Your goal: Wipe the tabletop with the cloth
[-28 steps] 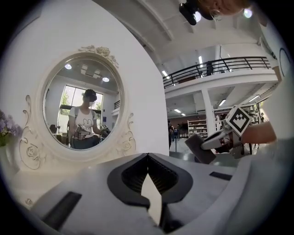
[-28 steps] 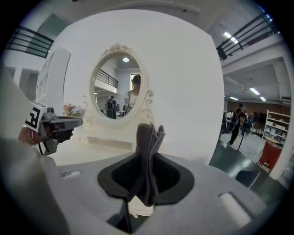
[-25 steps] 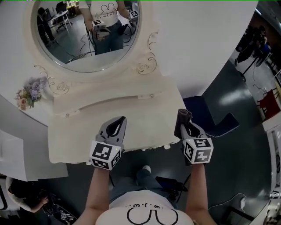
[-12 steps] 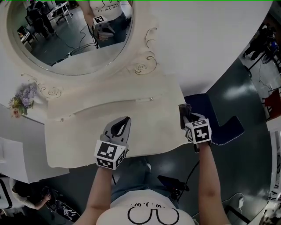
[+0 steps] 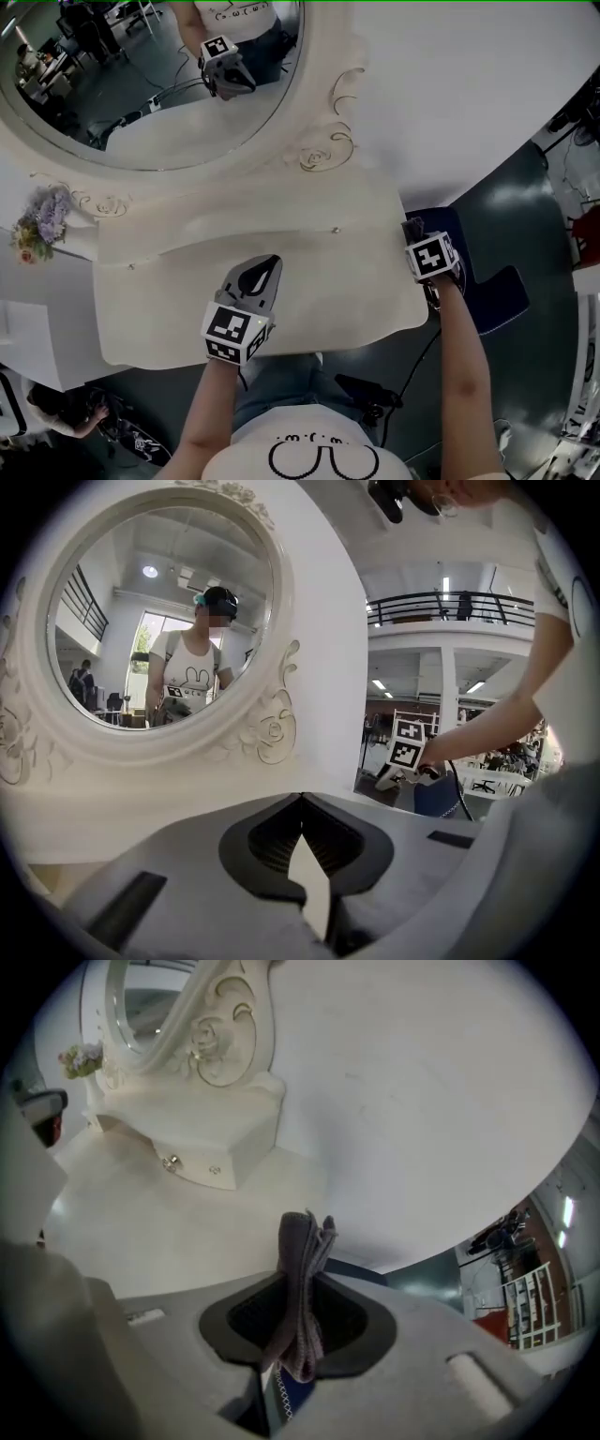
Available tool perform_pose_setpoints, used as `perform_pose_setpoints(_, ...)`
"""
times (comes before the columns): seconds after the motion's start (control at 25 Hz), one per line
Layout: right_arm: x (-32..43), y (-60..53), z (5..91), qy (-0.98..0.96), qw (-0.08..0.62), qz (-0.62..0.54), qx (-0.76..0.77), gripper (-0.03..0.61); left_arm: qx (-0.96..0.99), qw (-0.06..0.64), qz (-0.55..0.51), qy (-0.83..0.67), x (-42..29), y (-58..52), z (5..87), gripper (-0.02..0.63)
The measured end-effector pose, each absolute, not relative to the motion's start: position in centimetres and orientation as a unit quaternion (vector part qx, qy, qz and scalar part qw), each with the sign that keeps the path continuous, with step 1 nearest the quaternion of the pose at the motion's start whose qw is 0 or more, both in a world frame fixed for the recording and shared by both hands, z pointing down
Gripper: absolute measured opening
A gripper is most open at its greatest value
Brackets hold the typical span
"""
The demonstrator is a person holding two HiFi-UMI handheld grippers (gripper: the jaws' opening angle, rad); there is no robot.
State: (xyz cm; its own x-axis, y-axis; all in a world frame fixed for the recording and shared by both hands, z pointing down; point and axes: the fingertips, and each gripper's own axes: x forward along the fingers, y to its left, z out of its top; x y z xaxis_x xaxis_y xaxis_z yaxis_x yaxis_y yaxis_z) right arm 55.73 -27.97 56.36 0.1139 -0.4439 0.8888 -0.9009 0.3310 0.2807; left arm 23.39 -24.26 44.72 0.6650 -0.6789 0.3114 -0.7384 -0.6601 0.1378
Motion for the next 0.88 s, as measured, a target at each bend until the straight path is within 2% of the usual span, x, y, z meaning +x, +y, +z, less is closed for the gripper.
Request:
perform_pose_setpoints(0.24, 55.6, -29.6, 59.2, -0.613, 0.559, 0.219, 0.514, 0.084, 0.9, 0.136, 0.117, -0.398, 22.7, -25.8, 45.2, -0.002)
perform_pose_setpoints(0.6, 51.9, -28.6, 59.9, -0.629, 0.445, 0.39, 0.504, 0.083, 0.9, 0.132, 0.129, -0.395, 22.9, -24.2, 45.6, -0.002)
perform_pose_setpoints(0.88, 49.2, -27.3, 59.9, -0.638, 0.439, 0.396, 0.493, 0.083, 0.897, 0.124, 0.132, -0.403, 22.4, -21.3, 45.5, -0.002)
